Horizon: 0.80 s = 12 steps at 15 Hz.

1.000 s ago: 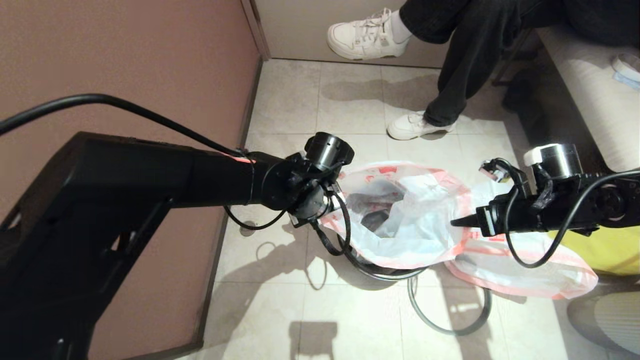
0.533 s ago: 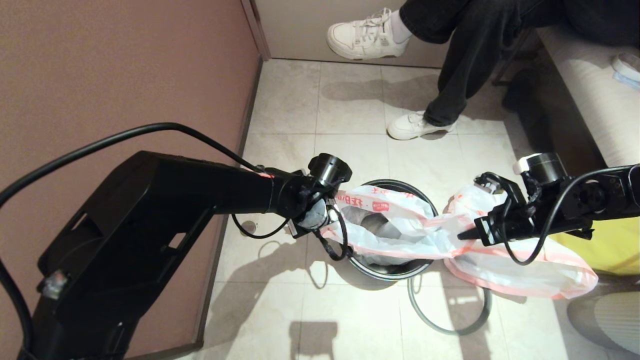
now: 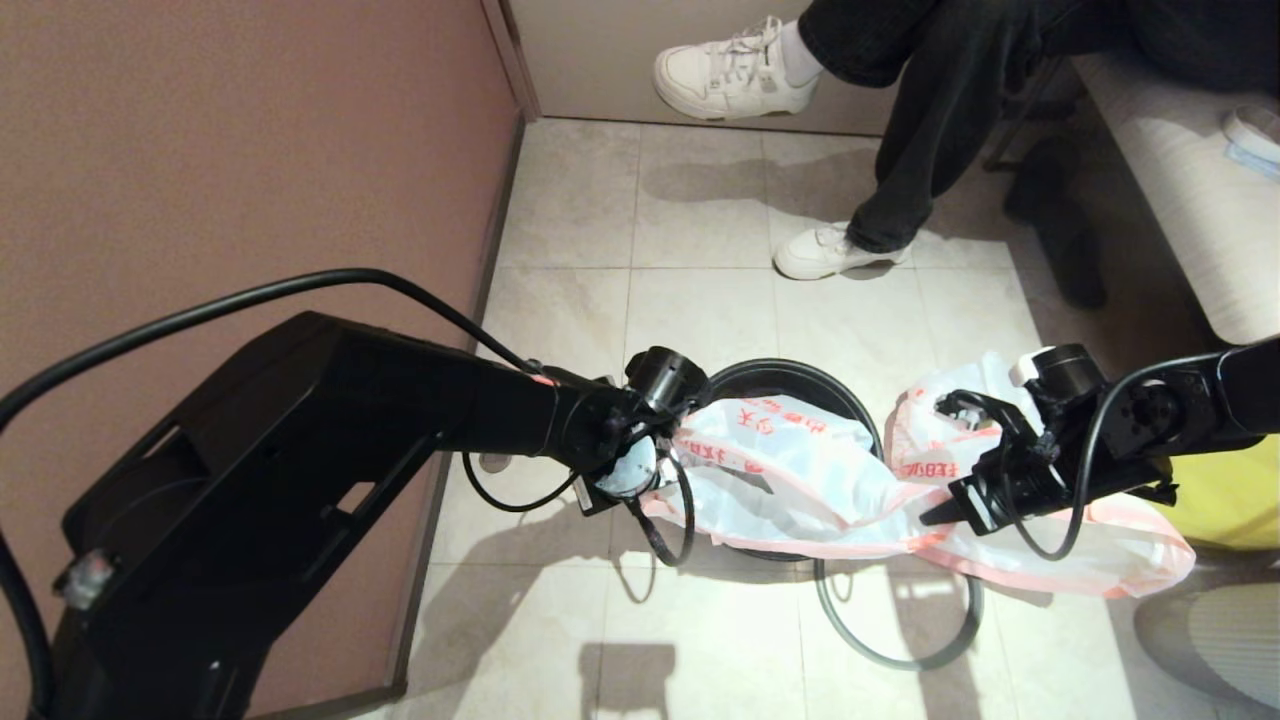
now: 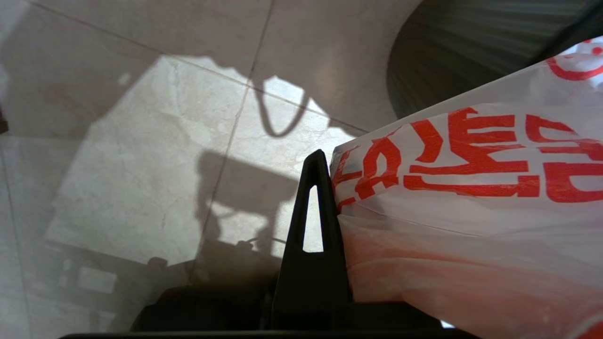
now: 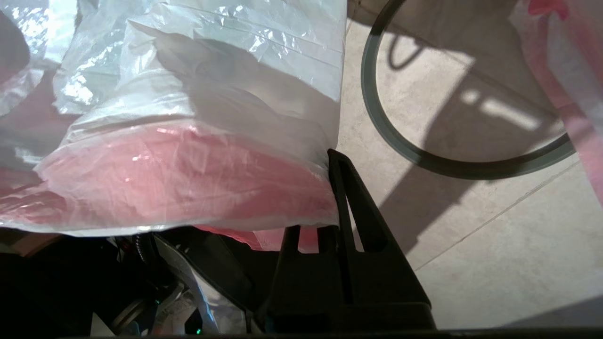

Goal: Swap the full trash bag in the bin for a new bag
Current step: Put the new garbage bag on the trash can

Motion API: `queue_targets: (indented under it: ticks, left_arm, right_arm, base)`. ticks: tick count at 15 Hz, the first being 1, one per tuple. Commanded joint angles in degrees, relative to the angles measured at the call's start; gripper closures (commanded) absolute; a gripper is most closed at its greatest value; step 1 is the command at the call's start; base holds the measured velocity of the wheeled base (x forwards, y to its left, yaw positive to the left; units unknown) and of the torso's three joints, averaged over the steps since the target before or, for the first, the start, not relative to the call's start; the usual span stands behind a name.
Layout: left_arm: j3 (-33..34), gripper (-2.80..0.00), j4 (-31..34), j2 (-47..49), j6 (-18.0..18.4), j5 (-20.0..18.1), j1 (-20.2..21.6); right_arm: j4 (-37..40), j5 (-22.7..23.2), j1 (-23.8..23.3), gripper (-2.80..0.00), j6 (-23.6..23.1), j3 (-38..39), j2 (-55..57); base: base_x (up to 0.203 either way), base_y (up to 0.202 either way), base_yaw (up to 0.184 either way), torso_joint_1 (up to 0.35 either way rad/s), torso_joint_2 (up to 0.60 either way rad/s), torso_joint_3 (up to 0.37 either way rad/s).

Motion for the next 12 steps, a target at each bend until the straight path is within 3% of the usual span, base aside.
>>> queue_targets:
  ticks: [1, 8, 12]
  left_arm:
    - [1.0, 0.0, 0.1, 0.2, -0.3, 0.2, 0.1]
    - [4.3, 0.0, 0.1, 1.0, -1.4, 0.3, 0.7]
    - [0.6, 0.0, 0.1, 4.3, -1.3, 0.6, 2.8]
  right_arm:
    - [0.6, 0.2, 0.1, 0.0, -0.6, 0.1, 1.6]
    - [0.0, 1.0, 0.5, 0.0, -1.5, -0.1, 6.5]
    - [-5.2, 3.9, 0.5, 0.0, -1.0, 0.2, 8.7]
  base:
    - [0.0, 0.0, 0.0, 0.0, 0.0, 0.0]
    - [0.0, 0.0, 0.0, 0.0, 0.0, 0.0]
    - [0.0, 0.0, 0.0, 0.0, 0.0, 0.0]
